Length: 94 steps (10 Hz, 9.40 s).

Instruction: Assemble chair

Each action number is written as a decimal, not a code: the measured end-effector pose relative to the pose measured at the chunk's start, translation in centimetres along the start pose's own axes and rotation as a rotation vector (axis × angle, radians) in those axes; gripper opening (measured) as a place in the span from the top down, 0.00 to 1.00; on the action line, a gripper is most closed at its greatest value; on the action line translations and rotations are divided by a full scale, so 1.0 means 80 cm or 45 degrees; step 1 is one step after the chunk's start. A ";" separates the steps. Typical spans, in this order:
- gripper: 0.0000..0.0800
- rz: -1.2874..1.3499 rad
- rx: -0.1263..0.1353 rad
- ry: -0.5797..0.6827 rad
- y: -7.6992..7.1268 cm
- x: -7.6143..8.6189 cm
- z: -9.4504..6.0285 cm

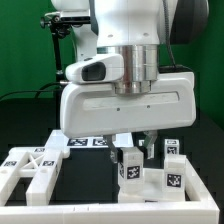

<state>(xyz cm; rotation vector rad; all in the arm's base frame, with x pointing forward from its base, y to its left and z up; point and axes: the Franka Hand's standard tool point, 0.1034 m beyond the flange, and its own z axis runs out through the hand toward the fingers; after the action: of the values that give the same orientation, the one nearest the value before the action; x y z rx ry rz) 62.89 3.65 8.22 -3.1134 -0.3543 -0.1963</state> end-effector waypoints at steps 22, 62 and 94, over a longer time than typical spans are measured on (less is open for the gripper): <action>0.19 1.308 0.039 -0.050 -0.018 0.005 0.006; 0.19 0.840 0.007 0.028 -0.007 0.012 0.005; 0.23 1.594 -0.014 0.010 -0.026 0.009 0.009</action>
Offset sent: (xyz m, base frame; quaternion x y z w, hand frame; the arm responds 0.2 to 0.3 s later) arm -0.0029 0.0028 0.0016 -0.0167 -0.0047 0.2593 0.9656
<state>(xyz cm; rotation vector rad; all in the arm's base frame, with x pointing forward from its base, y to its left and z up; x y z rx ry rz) 63.19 5.84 7.54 -2.6758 1.5074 -0.1674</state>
